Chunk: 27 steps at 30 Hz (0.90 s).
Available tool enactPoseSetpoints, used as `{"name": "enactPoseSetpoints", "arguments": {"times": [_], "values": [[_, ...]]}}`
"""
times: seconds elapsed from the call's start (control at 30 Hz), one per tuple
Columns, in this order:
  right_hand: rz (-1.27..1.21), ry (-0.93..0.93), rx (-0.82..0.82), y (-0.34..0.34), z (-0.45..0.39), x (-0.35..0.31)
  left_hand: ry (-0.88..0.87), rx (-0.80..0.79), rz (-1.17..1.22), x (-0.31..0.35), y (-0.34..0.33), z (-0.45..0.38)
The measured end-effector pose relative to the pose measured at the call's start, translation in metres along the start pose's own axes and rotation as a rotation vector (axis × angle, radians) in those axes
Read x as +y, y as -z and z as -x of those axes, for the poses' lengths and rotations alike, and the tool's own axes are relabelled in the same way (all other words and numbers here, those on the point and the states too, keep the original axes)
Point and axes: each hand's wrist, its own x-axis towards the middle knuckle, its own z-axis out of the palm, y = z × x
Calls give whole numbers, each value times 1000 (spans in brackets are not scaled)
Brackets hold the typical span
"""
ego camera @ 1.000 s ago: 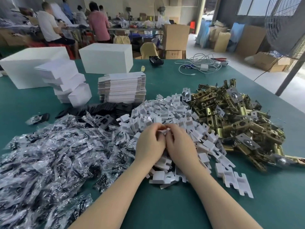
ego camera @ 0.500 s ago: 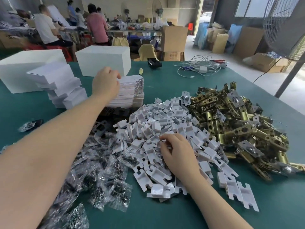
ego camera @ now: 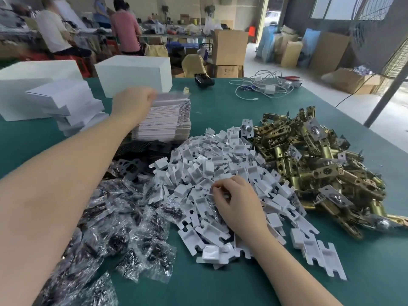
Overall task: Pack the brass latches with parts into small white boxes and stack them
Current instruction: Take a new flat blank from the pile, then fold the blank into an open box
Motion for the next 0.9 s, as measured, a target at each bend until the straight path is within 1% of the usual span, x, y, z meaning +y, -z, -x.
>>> {"name": "enactPoseSetpoints", "arguments": {"times": [0.07,0.1,0.13,0.17,0.2,0.23,0.27,0.3,0.33,0.4,0.43,0.5,0.53,0.6,0.67,0.73,0.8,0.9], "values": [[-6,-7,-4,2,0,0,56,258,212,17,20,11],[-8,-6,-4,2,0,-1,84,386,363,32,33,19],[-7,-3,-2,3,0,-1,115,480,539,50,45,28],[-9,-3,4,3,1,-1,148,529,736,68,54,40],[-18,-9,13,3,1,-1,197,523,943,85,60,54],[-33,-19,25,4,0,-2,266,453,1150,101,61,71],[-58,-36,43,4,0,-2,334,345,1327,114,58,89],[-100,-60,67,5,0,-3,383,241,1433,123,50,108],[-172,-92,99,6,1,-4,412,177,1451,131,41,128],[-400,-176,187,9,2,-6,450,130,1408,139,22,158],[-487,-211,239,11,2,-5,486,100,1423,141,13,169],[-524,-224,304,14,2,-2,561,8,1477,141,-2,182],[-505,-212,293,15,2,-1,582,-55,1484,139,-8,186],[-448,-197,195,12,3,0,587,-142,1485,135,-16,193],[-405,-199,90,9,3,1,608,-168,1573,132,-20,196],[-400,-204,27,8,3,4,642,-214,1694,129,-19,195],[-403,-190,-38,8,3,6,672,-242,1767,127,-19,194],[-507,-139,-143,10,1,6,750,-218,1829,126,-21,193]]}}
